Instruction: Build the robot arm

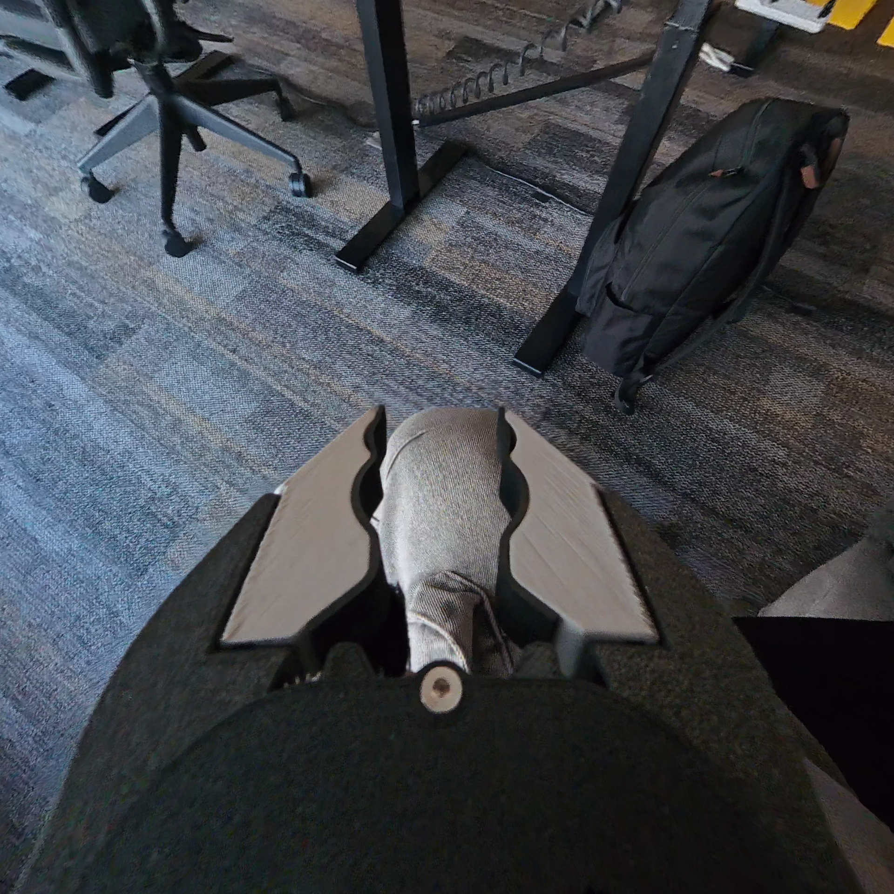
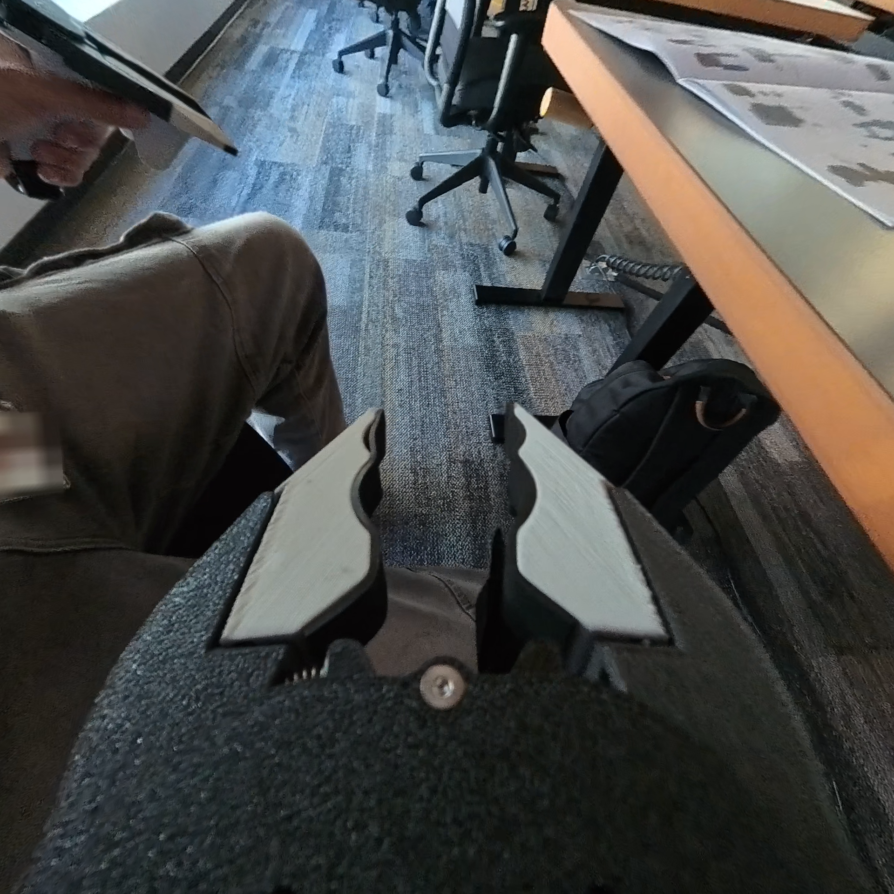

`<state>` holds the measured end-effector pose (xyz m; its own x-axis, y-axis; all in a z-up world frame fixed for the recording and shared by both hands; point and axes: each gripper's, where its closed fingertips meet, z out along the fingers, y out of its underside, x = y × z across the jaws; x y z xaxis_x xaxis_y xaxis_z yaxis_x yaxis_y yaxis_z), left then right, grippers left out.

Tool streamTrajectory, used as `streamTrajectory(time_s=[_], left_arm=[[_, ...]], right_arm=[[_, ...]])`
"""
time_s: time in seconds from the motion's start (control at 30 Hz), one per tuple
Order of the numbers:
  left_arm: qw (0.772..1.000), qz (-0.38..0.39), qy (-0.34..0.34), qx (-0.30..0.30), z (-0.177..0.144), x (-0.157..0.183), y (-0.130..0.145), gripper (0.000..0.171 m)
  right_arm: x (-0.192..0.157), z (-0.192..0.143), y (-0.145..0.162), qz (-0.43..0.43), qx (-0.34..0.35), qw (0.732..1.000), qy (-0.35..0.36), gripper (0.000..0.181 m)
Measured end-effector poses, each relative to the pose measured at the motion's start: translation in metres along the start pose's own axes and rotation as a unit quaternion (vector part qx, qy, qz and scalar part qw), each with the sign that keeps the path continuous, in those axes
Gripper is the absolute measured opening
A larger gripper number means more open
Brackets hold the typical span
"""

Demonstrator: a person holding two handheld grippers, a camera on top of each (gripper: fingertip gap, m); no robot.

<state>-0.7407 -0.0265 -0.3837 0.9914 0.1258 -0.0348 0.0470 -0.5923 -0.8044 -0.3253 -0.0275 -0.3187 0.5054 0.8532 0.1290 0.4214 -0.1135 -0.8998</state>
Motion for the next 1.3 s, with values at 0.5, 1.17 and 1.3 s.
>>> streamTrajectory(time_s=[0.5, 1.17, 1.3], left_arm=[[0.98, 0.15, 0.132, -0.004, 0.07, 0.154, -0.046, 0.045], [0.937, 0.239, 0.256, 0.005, 0.095, 0.304, -0.07, 0.045], [0.928, 0.249, 0.277, 0.005, 0.094, 0.328, -0.069, 0.045]], right_arm=[[0.031, -0.1, 0.043, 0.117, 0.006, 0.981, 0.152, 0.054], [0.018, -0.198, 0.086, 0.19, 0.002, 0.938, 0.291, 0.053], [0.013, -0.209, 0.091, 0.203, 0.005, 0.931, 0.304, 0.053]])
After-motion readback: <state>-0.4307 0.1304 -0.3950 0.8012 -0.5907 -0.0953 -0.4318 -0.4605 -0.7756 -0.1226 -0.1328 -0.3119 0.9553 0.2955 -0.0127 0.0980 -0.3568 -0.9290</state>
